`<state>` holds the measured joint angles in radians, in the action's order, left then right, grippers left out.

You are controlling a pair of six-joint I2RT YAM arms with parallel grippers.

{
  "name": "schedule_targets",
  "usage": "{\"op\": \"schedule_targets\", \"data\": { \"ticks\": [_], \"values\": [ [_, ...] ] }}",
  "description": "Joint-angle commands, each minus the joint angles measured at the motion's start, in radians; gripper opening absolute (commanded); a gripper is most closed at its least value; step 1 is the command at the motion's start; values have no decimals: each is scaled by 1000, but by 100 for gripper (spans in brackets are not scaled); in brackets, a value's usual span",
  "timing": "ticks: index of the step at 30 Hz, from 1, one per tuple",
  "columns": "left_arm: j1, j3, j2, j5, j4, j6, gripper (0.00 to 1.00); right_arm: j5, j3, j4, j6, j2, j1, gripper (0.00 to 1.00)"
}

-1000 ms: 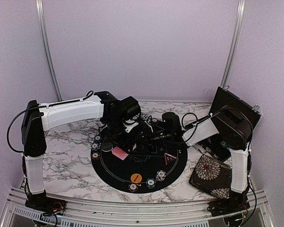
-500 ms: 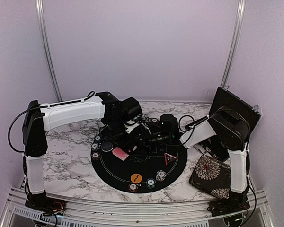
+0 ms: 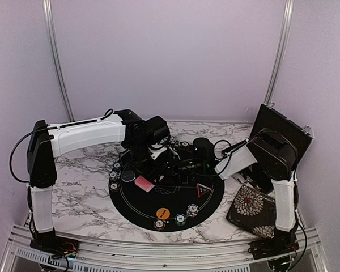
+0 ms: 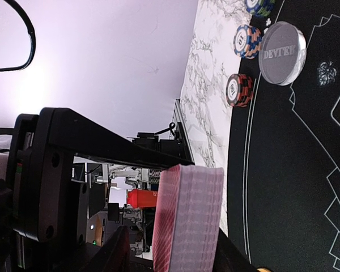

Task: Distribute texas hold em gaming equipment
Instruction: Pass from the left arm to the right

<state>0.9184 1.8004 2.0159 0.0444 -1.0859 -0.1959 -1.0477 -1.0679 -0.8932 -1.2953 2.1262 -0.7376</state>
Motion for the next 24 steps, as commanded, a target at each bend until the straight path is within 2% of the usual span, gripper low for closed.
{"op": "schedule_targets", "data": {
  "ticks": [1, 11, 13, 18, 21, 24],
  "values": [
    [8, 36, 13, 2, -21, 8, 53, -17, 12, -97, -57, 24, -11, 40],
    [8, 35, 10, 2, -22, 4, 53, -12, 25, -200, -129, 43, -10, 6],
    [9, 31, 6, 2, -22, 0, 56, -9, 26, -222, -144, 44, -10, 0],
    [7, 1, -12, -17, -19, -9, 82, -5, 32, -300, -199, 46, -9, 0],
    [4, -14, -18, -21, -16, -9, 88, 2, 29, -316, -211, 46, -10, 0],
    [-2, -22, -23, -22, -7, -13, 90, 2, 27, -317, -212, 45, -11, 0]
  ]
}}
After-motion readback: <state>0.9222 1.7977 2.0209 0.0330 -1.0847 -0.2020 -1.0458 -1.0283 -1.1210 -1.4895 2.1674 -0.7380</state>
